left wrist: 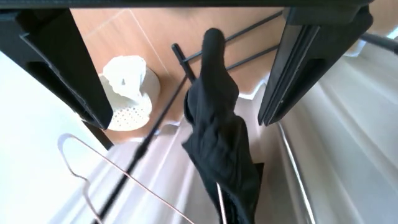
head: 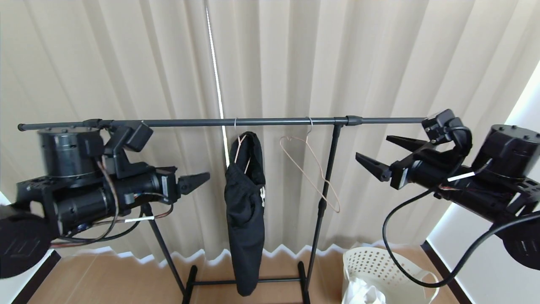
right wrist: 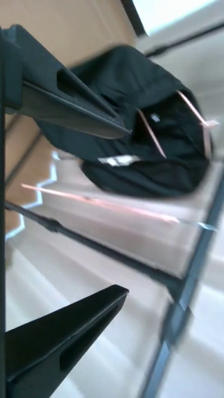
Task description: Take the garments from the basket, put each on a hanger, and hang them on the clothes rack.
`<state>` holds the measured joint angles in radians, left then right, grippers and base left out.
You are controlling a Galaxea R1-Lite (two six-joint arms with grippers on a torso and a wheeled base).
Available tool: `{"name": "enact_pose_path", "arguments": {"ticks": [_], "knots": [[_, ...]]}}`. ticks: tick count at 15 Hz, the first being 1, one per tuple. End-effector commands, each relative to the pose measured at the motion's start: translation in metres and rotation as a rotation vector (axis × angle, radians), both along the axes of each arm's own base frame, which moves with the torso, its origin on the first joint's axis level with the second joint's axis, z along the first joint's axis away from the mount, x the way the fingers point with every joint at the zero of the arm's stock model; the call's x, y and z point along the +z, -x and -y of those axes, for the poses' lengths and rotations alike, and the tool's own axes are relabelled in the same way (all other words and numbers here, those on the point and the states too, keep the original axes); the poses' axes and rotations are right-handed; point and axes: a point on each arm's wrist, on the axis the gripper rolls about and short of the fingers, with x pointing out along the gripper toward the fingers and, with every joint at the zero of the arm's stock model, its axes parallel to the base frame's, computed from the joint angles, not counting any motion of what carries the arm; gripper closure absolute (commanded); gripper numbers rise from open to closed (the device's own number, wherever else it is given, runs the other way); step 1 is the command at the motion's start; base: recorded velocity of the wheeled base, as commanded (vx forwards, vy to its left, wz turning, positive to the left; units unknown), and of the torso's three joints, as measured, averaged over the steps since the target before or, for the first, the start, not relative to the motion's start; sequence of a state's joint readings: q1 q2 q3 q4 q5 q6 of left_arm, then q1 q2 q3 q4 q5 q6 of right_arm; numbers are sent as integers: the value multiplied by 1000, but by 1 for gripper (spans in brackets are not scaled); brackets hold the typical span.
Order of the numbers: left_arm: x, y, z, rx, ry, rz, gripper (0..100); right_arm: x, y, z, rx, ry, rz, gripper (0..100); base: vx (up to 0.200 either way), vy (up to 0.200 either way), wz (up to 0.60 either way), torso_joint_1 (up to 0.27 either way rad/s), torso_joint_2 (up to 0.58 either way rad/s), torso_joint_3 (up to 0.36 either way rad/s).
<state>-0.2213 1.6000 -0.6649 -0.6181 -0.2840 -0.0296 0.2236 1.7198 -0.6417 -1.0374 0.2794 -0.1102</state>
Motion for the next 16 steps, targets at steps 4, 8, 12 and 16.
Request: {"name": "enact_pose_path", "arguments": {"ticks": [4,8,12,16], "knots": [[-7,128,-28,-47,-84,232,0,-10,103,16,-99,13,-26,0,0,0,0,0,0,0],[-34,165,-38,-15,-54,183,0,-47,158,26,-105,85,-118,0,0,0,0,0,0,0],[-50,190,-49,65,-17,126,0,-50,207,43,-108,104,-131,0,0,0,0,0,0,0],[-61,218,-53,66,-23,95,0,-70,258,61,-115,131,-169,0,0,0,0,0,0,0]]}}
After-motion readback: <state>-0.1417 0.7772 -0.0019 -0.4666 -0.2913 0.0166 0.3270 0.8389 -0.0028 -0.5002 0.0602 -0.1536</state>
